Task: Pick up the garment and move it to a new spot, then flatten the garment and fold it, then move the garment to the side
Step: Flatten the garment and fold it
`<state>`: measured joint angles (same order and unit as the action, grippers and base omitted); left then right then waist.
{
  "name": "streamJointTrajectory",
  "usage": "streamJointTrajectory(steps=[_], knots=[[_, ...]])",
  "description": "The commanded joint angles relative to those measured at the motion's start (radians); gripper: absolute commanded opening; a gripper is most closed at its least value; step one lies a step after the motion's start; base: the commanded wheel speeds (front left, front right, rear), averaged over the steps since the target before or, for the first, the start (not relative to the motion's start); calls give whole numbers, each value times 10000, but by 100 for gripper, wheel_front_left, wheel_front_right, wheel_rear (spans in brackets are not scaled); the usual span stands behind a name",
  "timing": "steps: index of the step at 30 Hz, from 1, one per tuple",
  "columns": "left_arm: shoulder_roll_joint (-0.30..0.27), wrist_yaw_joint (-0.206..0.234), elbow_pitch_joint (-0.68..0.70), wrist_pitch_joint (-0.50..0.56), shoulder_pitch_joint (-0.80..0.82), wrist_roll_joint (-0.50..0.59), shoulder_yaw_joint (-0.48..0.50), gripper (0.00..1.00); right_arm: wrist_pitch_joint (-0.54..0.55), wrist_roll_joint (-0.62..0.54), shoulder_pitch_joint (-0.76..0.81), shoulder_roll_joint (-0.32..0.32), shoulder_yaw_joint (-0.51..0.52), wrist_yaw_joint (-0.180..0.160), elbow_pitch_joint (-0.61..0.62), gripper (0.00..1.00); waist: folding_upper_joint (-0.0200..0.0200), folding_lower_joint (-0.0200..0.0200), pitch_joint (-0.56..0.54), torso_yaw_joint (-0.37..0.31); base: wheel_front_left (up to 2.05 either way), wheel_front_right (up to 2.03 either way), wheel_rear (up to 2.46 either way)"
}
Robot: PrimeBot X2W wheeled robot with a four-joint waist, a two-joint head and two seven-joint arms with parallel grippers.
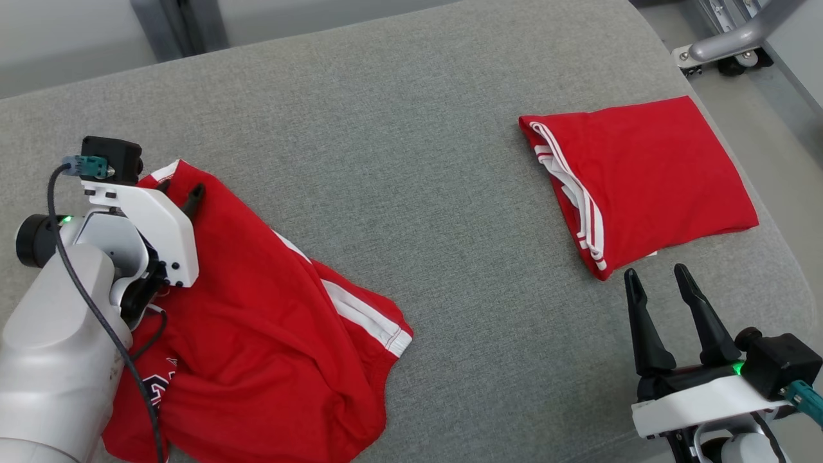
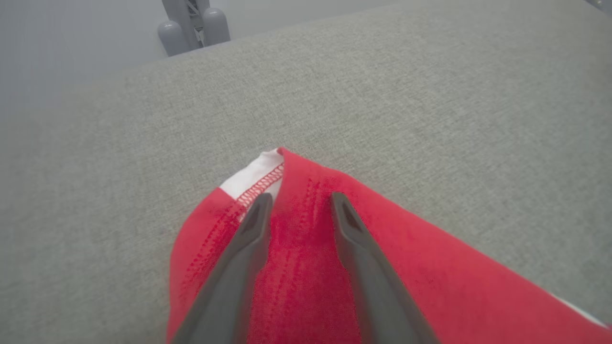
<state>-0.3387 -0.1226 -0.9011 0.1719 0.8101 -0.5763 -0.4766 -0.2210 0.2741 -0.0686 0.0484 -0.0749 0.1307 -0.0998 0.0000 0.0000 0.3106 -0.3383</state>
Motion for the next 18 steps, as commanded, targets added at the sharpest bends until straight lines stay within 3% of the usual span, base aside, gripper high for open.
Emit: streamJointTrajectory(steps=[1, 7, 13, 18], knots=[[-8, -50, -63, 62, 159, -81, -112, 0, -125, 55, -93, 49, 25, 3, -36, 100, 0, 0, 12, 76, 0, 0, 0], [287, -92, 314, -279, 331, -226, -665, 0, -198, 71, -266, 51, -41, 3, -189, 100, 0, 0, -36, 224, 0, 0, 0], [758, -73, 1548, -1113, 885, -194, -1330, 0, -196, 79, -216, 51, 96, 3, -282, 100, 0, 0, -124, 449, 0, 0, 0], [963, 67, 2776, -1551, 642, -408, -1295, 0, -107, 39, -186, 49, 264, 3, -202, 100, 0, 0, -268, 810, 0, 0, 0]])
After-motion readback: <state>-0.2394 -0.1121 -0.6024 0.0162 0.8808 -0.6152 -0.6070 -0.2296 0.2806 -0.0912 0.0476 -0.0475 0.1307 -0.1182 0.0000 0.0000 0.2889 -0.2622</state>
